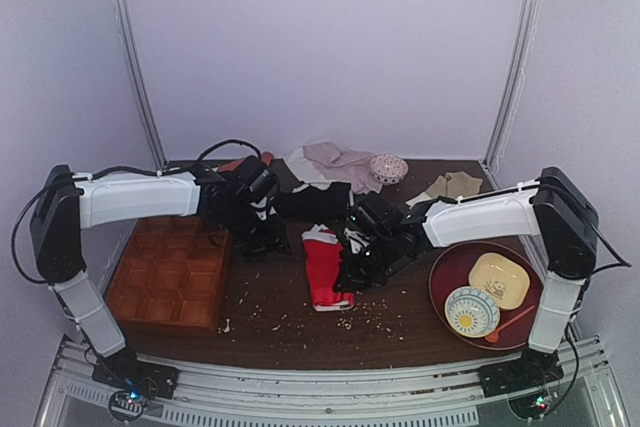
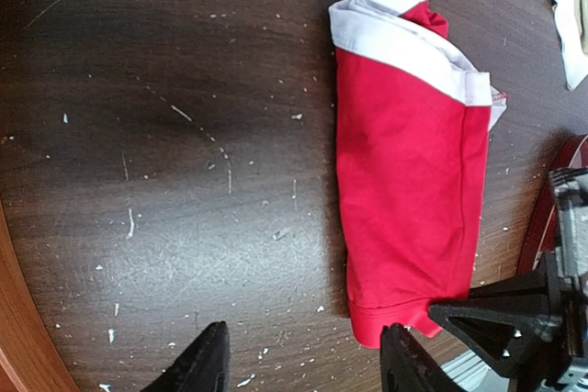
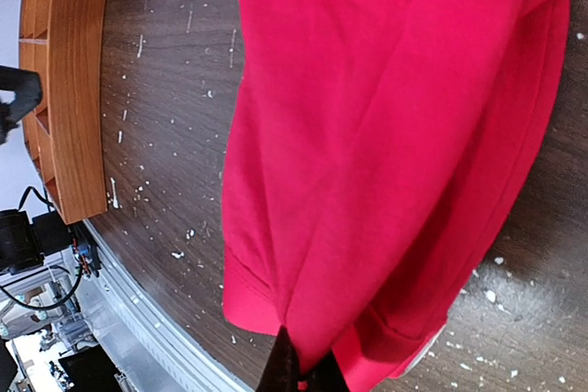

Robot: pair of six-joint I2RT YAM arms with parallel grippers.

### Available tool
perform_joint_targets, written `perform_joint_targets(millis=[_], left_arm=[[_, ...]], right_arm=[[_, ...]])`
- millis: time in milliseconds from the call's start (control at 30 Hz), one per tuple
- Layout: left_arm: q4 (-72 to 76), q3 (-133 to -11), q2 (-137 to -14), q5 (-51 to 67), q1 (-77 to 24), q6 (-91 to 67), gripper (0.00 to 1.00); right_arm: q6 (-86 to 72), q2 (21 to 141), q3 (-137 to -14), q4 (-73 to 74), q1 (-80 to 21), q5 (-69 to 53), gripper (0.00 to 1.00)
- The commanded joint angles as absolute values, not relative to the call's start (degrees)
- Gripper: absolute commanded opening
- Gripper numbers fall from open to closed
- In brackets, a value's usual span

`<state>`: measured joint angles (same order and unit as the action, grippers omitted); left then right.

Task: Roll the underwear
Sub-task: Pick up the underwear from the center of the board.

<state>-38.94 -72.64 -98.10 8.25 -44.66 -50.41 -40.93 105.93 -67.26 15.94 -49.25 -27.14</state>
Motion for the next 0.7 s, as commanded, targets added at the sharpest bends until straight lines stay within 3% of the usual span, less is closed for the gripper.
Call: perform_joint_targets(millis=[0,667], left_arm=[[-37.2,-74.5,-99.2,9.1,-44.7,-49.8,0.56],[-36.8,-75.9,-100.4,9.8,-45.5,-49.5,0.56]], right_arm=[[-40.0,102.4,-67.8,18.7,-49.3,-25.7,0.00],[-40.2,101.0,-59.6,15.6,-46.3,-24.4,0.00]])
